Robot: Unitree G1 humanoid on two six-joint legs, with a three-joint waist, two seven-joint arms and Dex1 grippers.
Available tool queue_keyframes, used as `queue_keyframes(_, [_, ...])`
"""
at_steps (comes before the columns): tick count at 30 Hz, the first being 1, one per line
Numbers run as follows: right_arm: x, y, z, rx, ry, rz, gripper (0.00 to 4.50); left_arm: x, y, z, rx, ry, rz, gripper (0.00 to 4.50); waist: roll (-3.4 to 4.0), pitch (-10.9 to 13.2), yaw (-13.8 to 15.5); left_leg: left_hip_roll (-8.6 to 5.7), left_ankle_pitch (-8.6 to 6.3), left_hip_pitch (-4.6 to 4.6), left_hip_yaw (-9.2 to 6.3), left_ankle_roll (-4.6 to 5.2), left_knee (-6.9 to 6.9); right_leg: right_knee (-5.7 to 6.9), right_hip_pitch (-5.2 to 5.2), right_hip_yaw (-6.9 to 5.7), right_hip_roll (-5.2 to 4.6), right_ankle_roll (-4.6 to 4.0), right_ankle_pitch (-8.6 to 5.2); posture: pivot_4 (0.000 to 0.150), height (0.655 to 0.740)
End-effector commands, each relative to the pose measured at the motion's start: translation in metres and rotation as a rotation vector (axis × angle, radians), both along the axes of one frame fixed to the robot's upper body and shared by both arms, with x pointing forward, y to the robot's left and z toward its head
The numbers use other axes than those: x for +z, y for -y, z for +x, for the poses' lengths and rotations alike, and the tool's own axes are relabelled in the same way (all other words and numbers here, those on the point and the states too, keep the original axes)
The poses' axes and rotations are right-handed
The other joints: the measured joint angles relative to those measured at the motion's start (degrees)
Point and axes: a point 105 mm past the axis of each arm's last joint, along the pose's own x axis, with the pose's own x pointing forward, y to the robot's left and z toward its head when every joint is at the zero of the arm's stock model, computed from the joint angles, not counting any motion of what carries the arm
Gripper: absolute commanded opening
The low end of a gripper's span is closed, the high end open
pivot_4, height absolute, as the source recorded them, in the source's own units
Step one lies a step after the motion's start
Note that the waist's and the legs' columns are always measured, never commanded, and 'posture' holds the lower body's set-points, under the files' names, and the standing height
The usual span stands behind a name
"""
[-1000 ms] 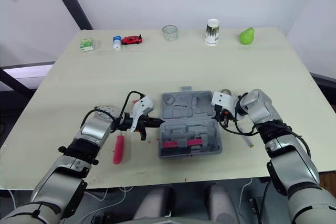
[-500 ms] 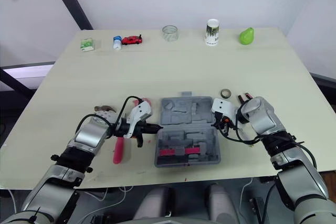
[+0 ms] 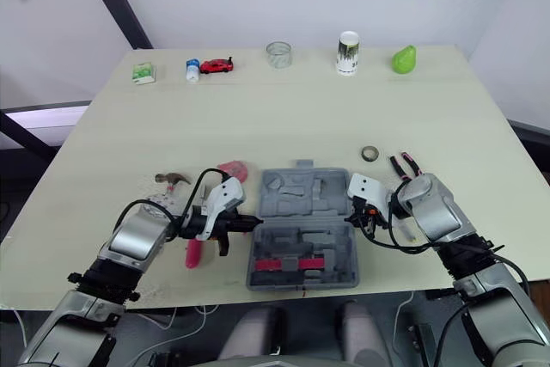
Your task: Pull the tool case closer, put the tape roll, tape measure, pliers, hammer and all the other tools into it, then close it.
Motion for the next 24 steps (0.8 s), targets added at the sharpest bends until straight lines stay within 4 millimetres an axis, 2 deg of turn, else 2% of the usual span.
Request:
queue_keyframes(1, [0.005, -0.009, -0.006, 0.033, 0.008, 0.028, 0.00, 0.004, 0.005, -0.005, -0.017, 0.009, -0.019, 0.06, 0.00, 0.00, 0.04, 0.00, 0.00, 0.00, 0.00, 0.00, 0.00, 0.00, 0.00, 0.00, 0.00, 0.00, 0.00, 0.150, 0.7400])
queue_keyframes(24, [0.003, -0.007, -0.017, 0.011, -0.008, 0.038, 0.00, -0.005, -0.002, -0.028, -0.013, -0.026, -0.005, 0.06, 0.00, 0.00, 0.10, 0.01, 0.00, 0.01, 0.00, 0.00, 0.00, 0.00, 0.01, 0.00, 0.00, 0.00, 0.00, 0.150, 0.7400])
